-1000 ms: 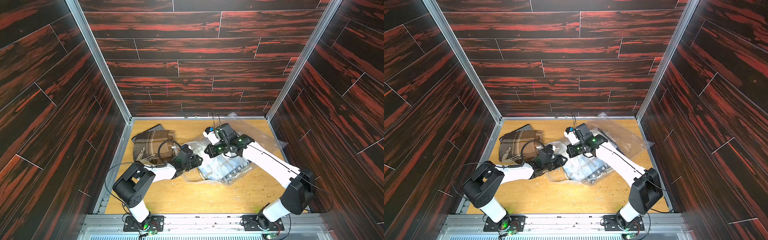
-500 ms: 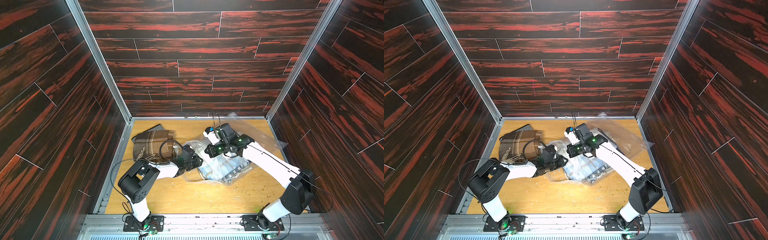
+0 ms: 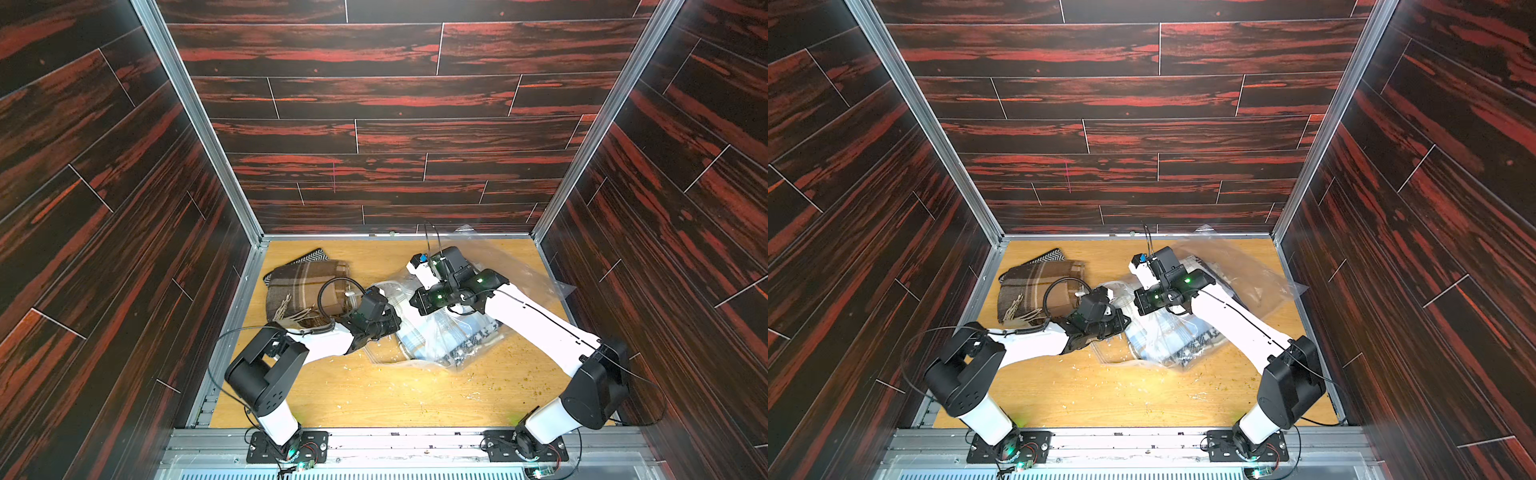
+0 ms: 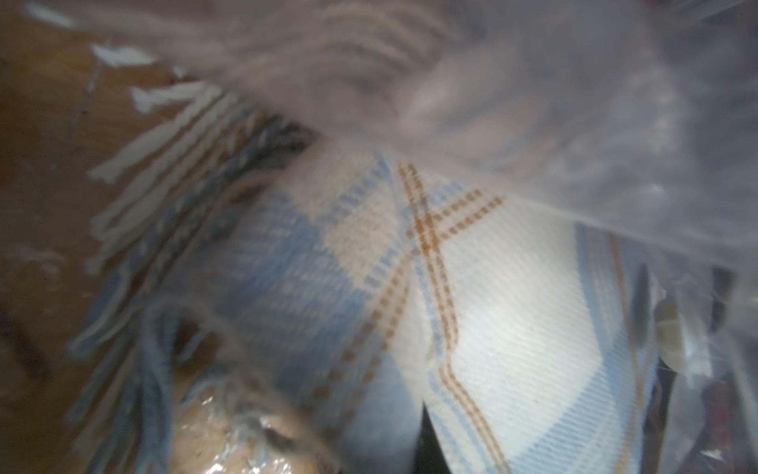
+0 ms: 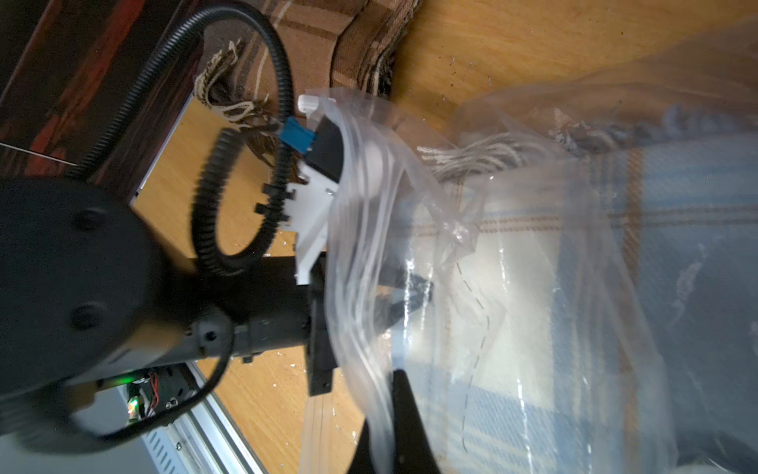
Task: Take the scarf out of the vacuum bag
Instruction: Take out the scarf from the vacuum bag.
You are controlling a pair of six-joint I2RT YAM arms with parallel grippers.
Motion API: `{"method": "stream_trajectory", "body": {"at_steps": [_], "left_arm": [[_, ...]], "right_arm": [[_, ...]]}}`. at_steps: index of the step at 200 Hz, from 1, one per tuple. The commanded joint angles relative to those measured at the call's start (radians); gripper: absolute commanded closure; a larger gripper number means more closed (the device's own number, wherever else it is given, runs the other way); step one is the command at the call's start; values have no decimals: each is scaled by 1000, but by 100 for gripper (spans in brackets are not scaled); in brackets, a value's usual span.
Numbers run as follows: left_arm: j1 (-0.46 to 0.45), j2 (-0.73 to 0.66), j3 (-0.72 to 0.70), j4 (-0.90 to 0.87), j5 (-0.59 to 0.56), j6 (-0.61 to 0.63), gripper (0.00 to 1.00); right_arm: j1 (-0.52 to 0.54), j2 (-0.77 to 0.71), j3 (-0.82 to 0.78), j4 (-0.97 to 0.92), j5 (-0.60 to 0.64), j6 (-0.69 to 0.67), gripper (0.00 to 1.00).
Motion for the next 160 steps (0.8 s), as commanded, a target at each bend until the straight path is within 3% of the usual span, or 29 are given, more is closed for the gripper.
{"method": "stream_trajectory", "body": {"at_steps": [1, 160], "left_arm": [[-2, -73, 7, -60, -36, 32, 98], [-2, -238, 91, -328, -71, 148, 100]], "right_arm": [[-12, -12, 3, -5, 37, 10, 100], [-33, 7, 8, 19, 76, 23, 100]]}}
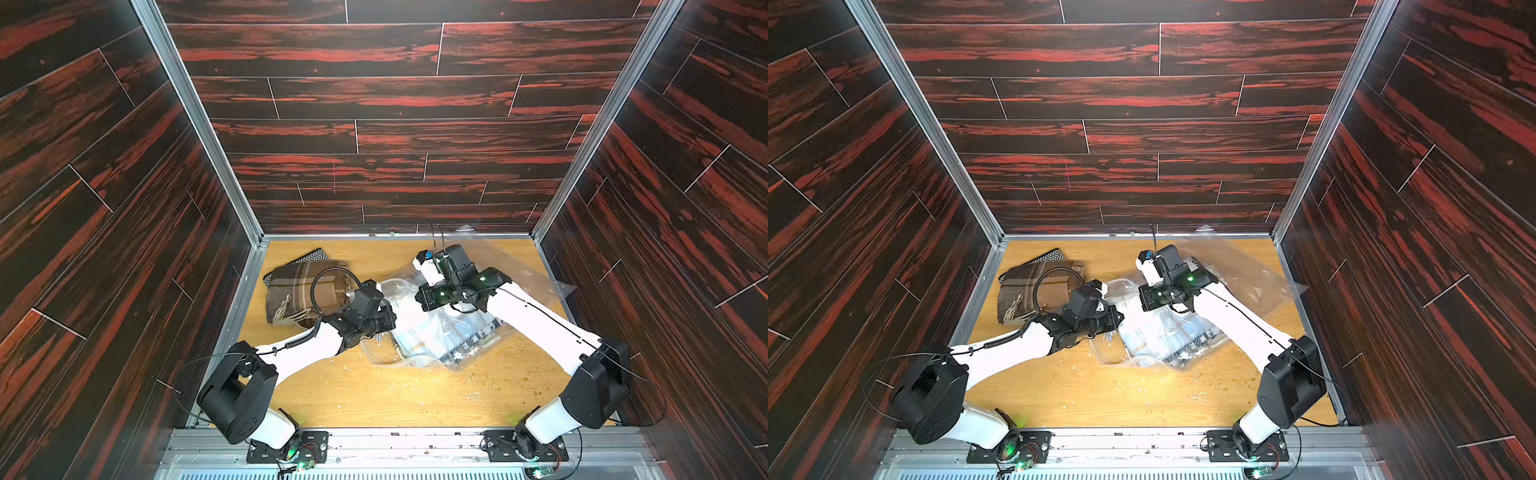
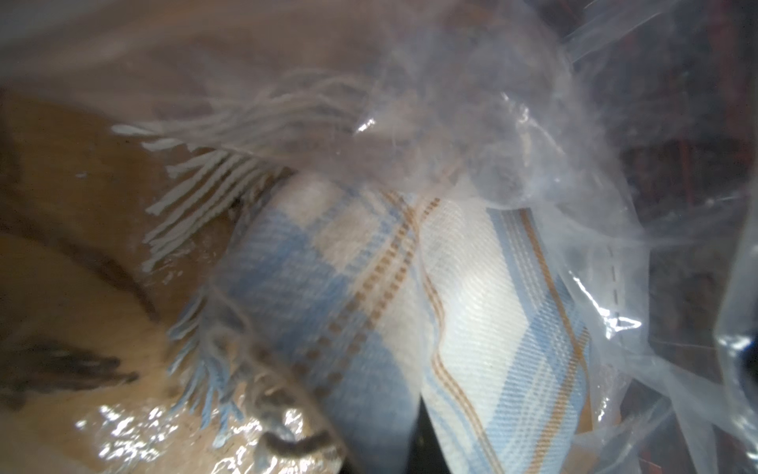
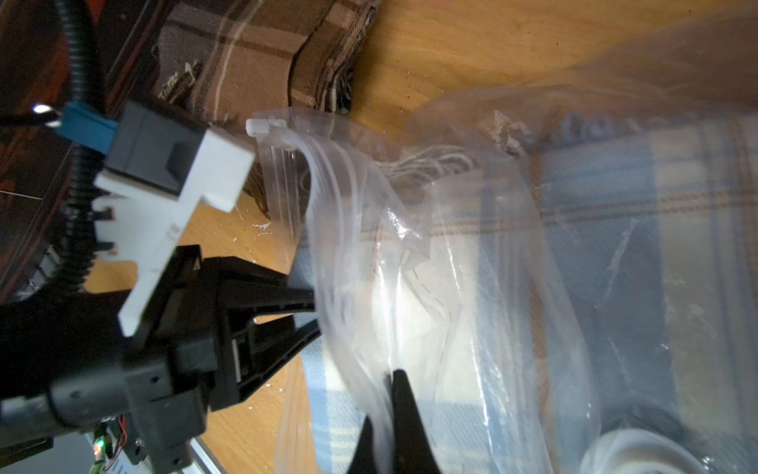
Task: Take the scarf out of the vacuum bag
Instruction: Take out the scarf from the vacuum bag.
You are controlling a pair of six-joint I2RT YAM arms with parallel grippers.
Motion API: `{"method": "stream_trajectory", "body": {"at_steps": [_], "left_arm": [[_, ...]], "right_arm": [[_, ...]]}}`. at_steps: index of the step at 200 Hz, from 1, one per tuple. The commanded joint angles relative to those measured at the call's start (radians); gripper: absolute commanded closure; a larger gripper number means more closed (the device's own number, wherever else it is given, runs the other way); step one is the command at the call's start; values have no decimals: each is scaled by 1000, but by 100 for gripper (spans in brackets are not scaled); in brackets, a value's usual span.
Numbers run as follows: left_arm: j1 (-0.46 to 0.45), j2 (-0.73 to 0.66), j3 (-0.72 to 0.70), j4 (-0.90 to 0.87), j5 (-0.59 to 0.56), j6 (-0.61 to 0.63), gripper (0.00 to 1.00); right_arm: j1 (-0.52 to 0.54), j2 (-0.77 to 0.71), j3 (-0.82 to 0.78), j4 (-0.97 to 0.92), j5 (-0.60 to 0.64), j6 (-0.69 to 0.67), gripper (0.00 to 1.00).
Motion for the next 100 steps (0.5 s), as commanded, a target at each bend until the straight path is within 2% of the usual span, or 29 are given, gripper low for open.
{"method": "stream_trajectory", "body": {"at_steps": [1, 58, 100], "left_arm": [[1, -66, 43, -86, -32, 46, 100], [15, -64, 116, -172, -33, 88, 100], [67, 13, 198, -188, -5, 132, 100]], "right_arm": [[-9, 8, 8, 10, 15, 4, 100], [-11, 28, 9, 58, 33, 4, 100], [-33, 59, 20, 108, 75, 12, 100]]}}
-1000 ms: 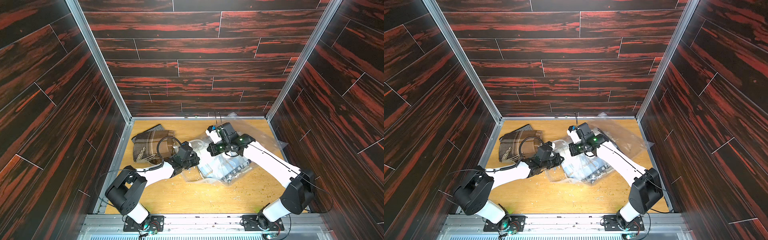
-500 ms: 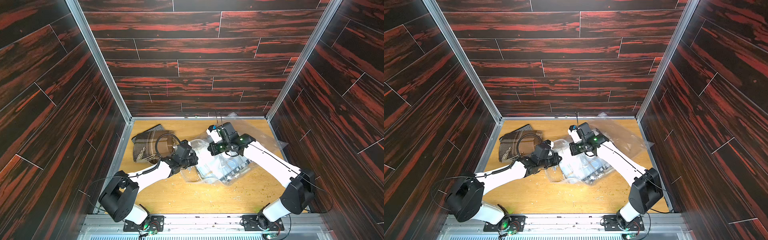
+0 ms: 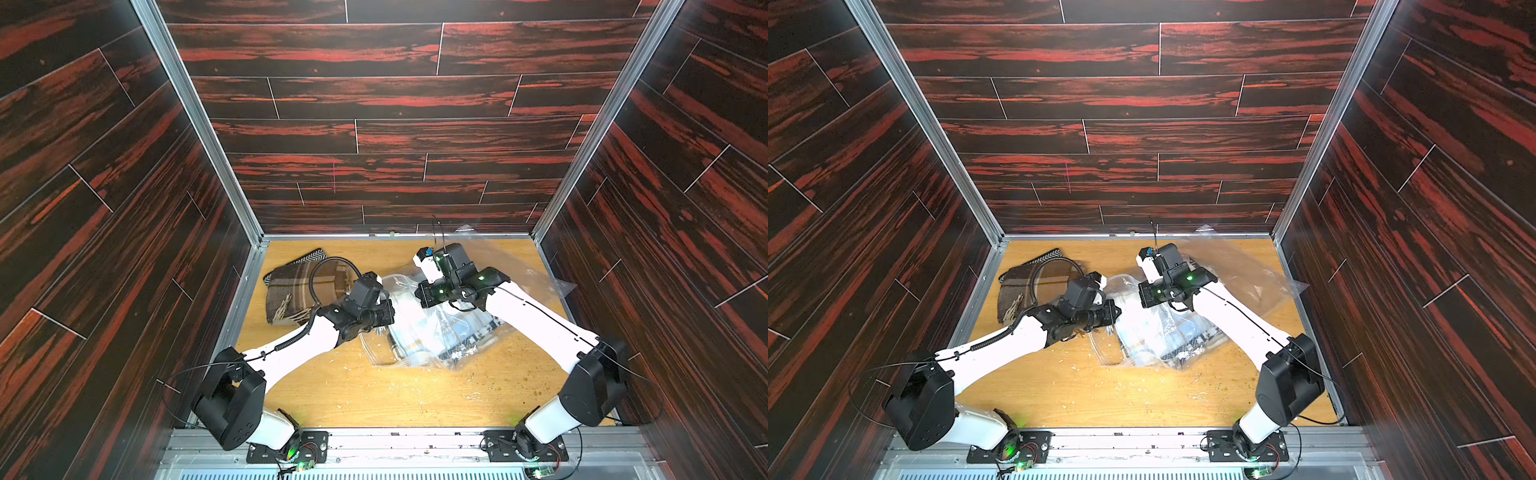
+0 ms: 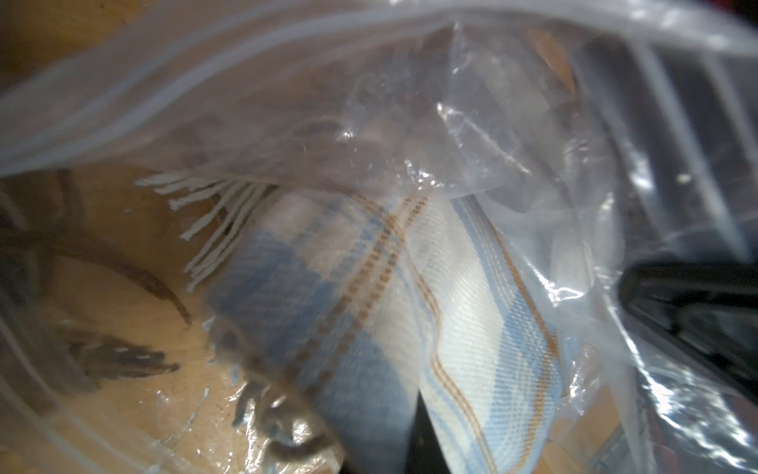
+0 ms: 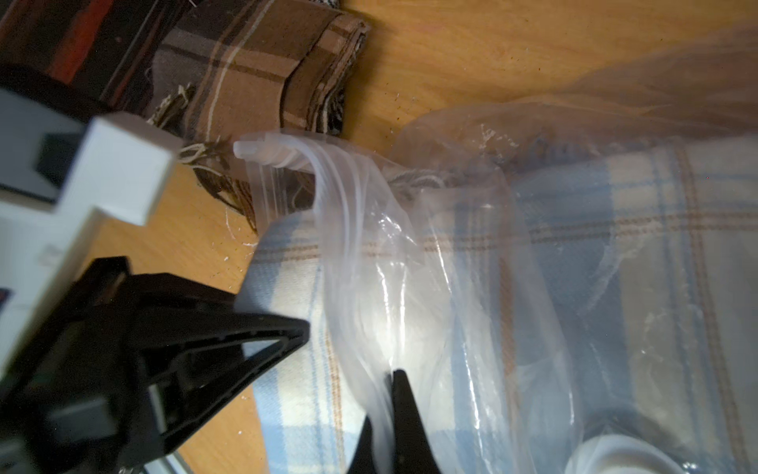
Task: Take the scarf out of the vacuum bag
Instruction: Take out the scarf from the vacuum bag.
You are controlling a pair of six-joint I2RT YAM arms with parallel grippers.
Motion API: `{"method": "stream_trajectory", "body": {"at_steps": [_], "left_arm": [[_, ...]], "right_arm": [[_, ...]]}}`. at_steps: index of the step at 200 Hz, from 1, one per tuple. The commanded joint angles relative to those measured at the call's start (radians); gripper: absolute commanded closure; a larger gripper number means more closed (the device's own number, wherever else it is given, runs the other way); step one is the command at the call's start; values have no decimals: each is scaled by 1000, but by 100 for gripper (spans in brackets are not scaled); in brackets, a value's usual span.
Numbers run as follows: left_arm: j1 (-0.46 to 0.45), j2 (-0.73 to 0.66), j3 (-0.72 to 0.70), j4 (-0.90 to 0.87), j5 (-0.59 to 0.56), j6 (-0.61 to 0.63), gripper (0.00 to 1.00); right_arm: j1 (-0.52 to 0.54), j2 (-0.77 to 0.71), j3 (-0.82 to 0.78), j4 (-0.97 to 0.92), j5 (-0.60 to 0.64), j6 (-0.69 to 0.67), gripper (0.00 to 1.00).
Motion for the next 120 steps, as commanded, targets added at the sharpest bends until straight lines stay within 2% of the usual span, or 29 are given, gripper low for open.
{"method": "stream_trajectory", "body": {"at_steps": [1, 65, 120], "left_arm": [[45, 35, 79, -29, -6, 51, 100], [89, 140, 287, -155, 69, 141, 100], [110, 57, 306, -262, 27, 174, 100]], "right_arm": [[-24, 33, 20, 49, 44, 11, 100], [-83, 116, 96, 83, 45, 15, 100], [-82, 113, 44, 113, 33, 22, 100]]}}
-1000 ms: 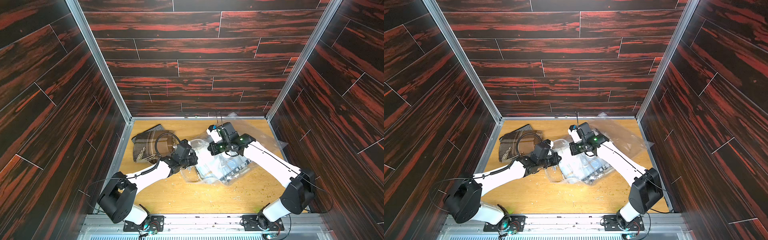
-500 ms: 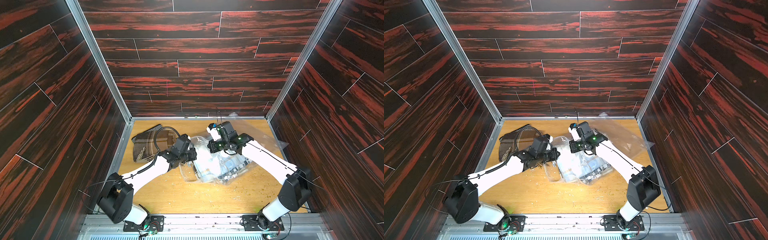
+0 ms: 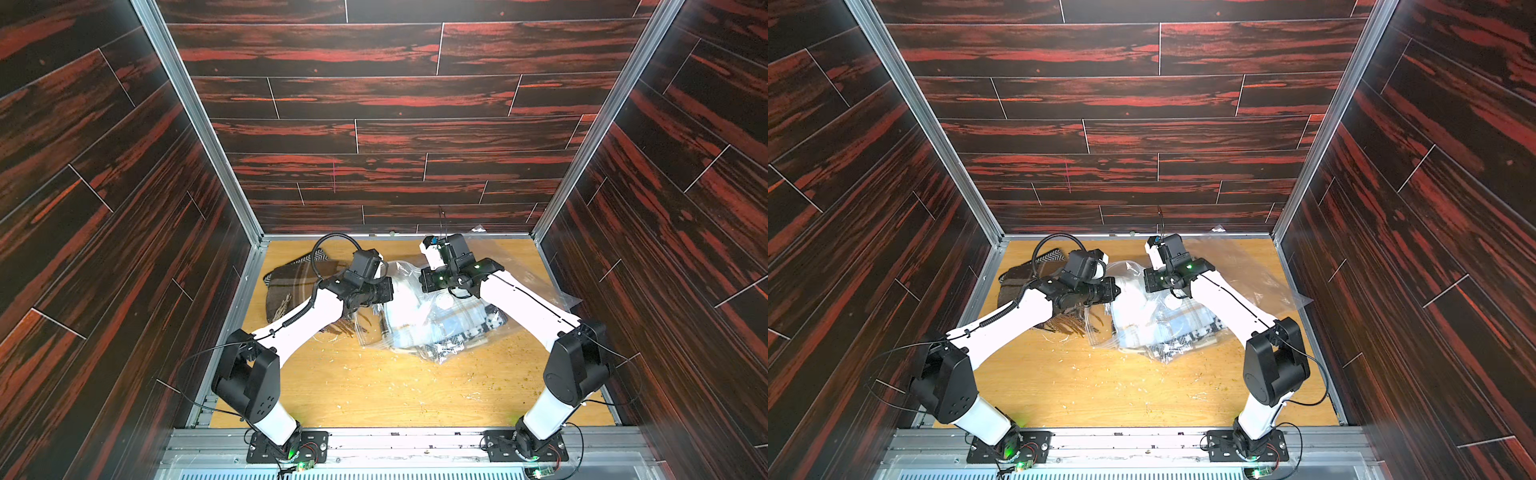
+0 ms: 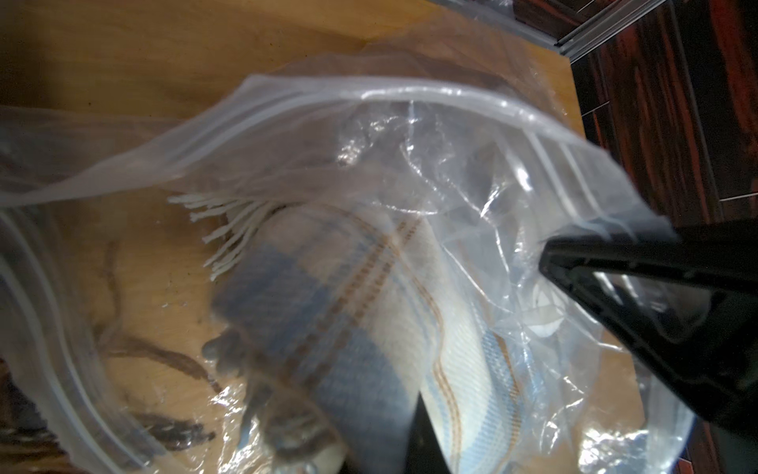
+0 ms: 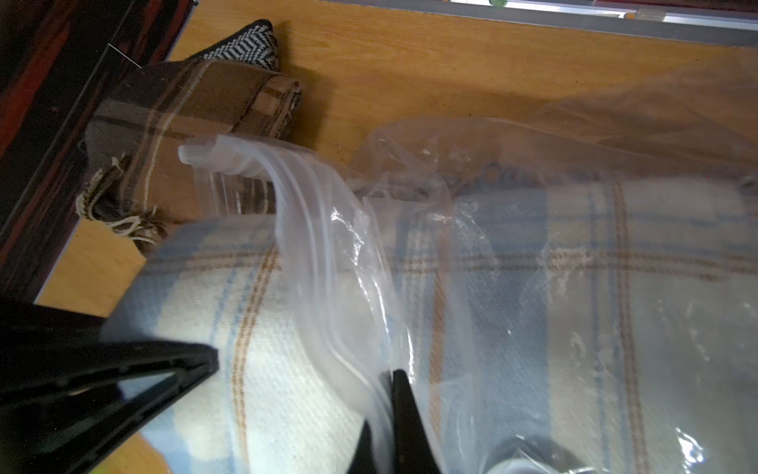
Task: Take the scarf out of the vacuum bag
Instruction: Take out the scarf from the vacuum bag.
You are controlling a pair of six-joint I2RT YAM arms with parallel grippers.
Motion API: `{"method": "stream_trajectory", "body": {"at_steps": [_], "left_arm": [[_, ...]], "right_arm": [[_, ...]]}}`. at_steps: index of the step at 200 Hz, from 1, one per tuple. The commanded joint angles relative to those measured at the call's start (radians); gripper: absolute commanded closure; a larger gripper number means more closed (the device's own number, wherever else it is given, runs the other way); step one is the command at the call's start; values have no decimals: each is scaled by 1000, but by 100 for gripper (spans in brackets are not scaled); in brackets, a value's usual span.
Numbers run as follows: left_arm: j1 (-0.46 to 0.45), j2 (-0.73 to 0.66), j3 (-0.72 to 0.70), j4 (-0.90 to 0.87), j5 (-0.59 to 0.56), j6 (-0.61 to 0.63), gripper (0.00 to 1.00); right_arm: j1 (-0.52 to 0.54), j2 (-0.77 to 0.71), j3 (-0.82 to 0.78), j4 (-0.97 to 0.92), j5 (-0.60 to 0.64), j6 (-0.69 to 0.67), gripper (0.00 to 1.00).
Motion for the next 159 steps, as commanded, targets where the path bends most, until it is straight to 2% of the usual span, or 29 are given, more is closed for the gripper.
{"method": "stream_trajectory", "body": {"at_steps": [1, 37, 67, 125, 159], "left_arm": [[21, -85, 37, -79, -38, 43, 100], [39, -143, 68, -170, -111, 107, 100], [61, -163, 103, -244, -113, 128, 100], [76, -168, 161, -276, -130, 144, 100], [130, -167, 227, -349, -146, 170, 100]], "right_arm": [[-1, 5, -27, 37, -1, 10, 100], [-1, -10, -64, 49, 2, 10, 100], [-1, -15, -80, 54, 6, 2, 100], [3, -24, -90, 54, 18, -14, 100], [6, -34, -97, 46, 40, -30, 100]]}}
